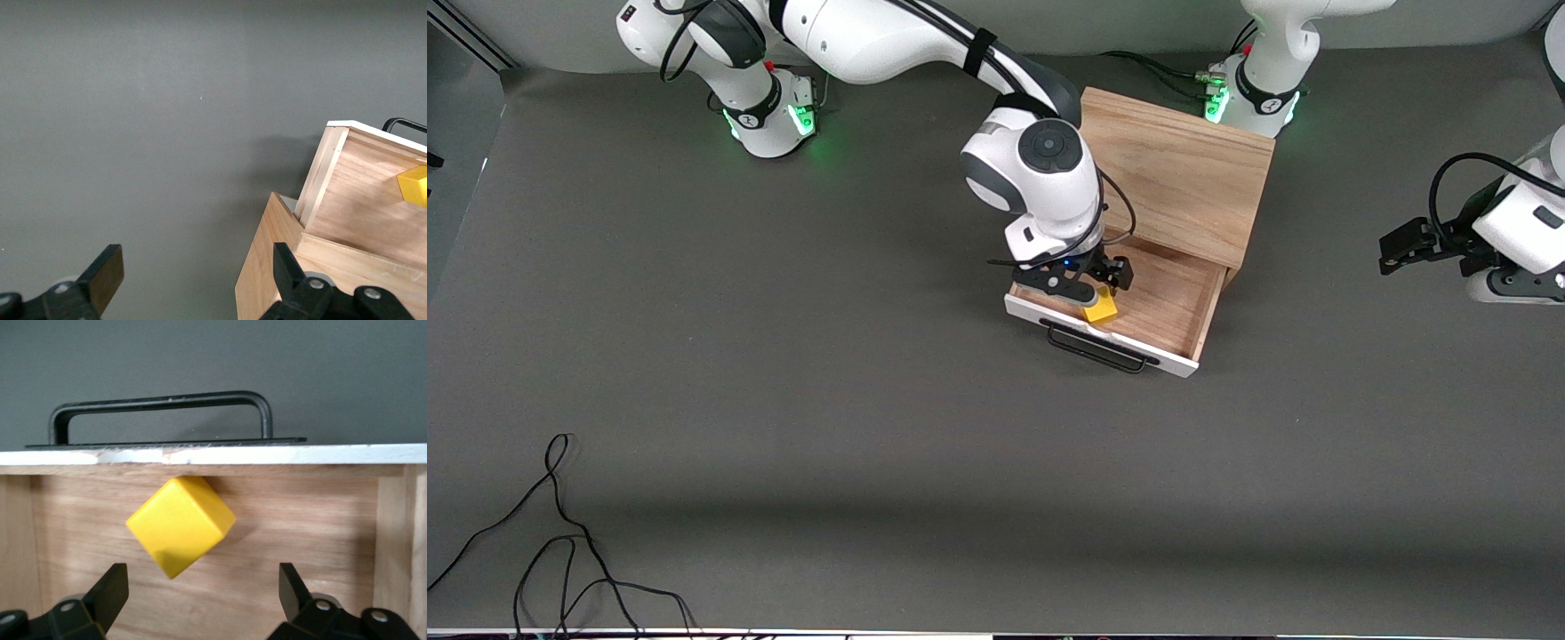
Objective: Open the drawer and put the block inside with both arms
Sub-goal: 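Lower the cube into the drawer and open the right gripper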
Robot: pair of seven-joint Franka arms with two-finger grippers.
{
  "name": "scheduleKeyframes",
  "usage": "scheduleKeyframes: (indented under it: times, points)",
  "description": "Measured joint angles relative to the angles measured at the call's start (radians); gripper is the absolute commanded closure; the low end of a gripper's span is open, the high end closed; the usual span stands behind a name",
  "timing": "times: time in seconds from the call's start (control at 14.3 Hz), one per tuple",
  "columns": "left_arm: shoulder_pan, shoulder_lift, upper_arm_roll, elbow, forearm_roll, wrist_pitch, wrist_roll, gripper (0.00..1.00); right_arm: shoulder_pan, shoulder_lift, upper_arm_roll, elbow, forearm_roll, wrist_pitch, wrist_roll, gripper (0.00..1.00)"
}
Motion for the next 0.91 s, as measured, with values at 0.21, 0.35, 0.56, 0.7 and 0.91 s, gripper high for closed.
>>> scheduleKeyframes:
  times: [0.21, 0.35, 0.56, 0.7, 0.91]
  points:
    - [0.0, 0.0, 0.0, 0.0, -0.001, -0.008, 0.0, 0.0, 0.002, -0.017, -0.012, 0.048, -0.024, -0.069, 0.0, 0.0]
    - [-0.001, 0.0, 0.0, 0.0, -0.001, -0.009, 0.0, 0.0, -0.003, -0.064, -0.048, 0.078, -0.058, -0.138, -0.014, 0.0]
    - [-0.001, 0.001, 0.0, -0.001, -0.002, -0.01, 0.0, 0.0, -0.095, -0.168, -0.073, 0.064, -0.054, -0.186, -0.127, 0.0]
    - [-0.002, 0.002, 0.0, -0.001, -0.002, -0.01, 0.0, 0.0, -0.206, -0.236, -0.076, 0.024, -0.03, -0.231, -0.292, 0.0]
    - [-0.003, 0.004, 0.0, -0.002, -0.002, -0.011, 0.0, 0.0, -0.416, -0.33, -0.083, -0.049, 0.052, -0.313, -0.619, 0.0]
